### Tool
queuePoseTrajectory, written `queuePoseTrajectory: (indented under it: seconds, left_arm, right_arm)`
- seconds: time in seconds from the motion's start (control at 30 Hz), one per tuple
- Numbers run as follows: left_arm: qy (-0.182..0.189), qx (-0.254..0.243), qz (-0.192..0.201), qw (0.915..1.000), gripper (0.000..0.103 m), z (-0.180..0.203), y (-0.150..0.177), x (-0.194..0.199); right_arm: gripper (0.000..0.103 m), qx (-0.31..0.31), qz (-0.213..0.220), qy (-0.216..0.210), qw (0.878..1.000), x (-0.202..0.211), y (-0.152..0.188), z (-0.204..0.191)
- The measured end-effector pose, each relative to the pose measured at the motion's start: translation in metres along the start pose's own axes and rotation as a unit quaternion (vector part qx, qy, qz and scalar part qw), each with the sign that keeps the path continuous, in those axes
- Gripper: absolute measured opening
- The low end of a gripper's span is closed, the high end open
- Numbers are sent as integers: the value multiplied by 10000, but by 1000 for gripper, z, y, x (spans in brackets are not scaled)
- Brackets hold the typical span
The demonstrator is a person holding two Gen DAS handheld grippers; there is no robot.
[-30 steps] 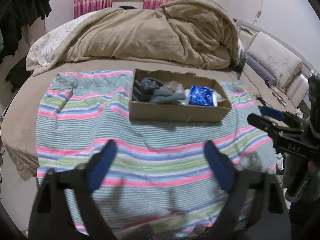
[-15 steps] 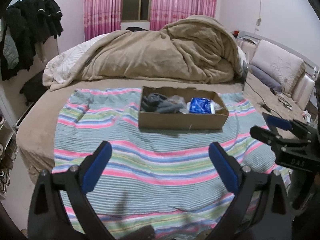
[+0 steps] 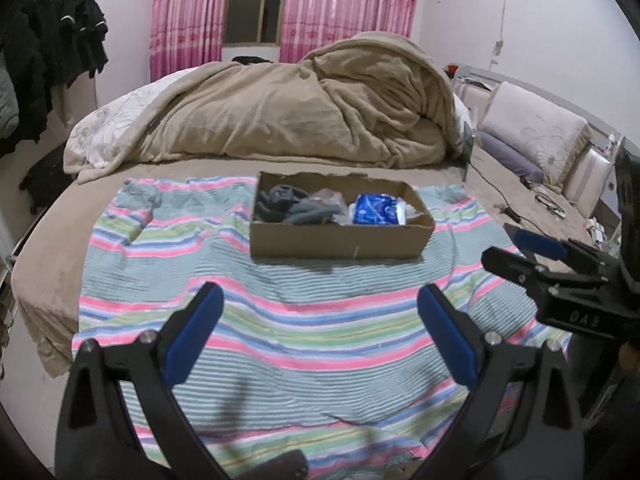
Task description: Organize objects
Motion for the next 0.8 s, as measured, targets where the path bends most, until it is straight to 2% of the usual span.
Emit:
queuePoseTrajectory:
  seconds: [0.5,0.8]
  left_arm:
    - [67,-208,-68,9997,99,3,1,-32]
    - [52,-161,-89,9998,99,-2,1,-45]
  right_arm:
    - [81,-99,-201,9,9997,-31,6,7]
    - [81,-154,-283,16,9995,-46,8,10]
Point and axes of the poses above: each gripper's, at about its wrist camera, not at the fingertips, and x roughly against the way its jaws point, z to its right, y to its underside, the point moved 2 cm from there along -x, roughly the way its jaws point, and after that the axes turned 14 degrees about z, right-handed, at the moved point
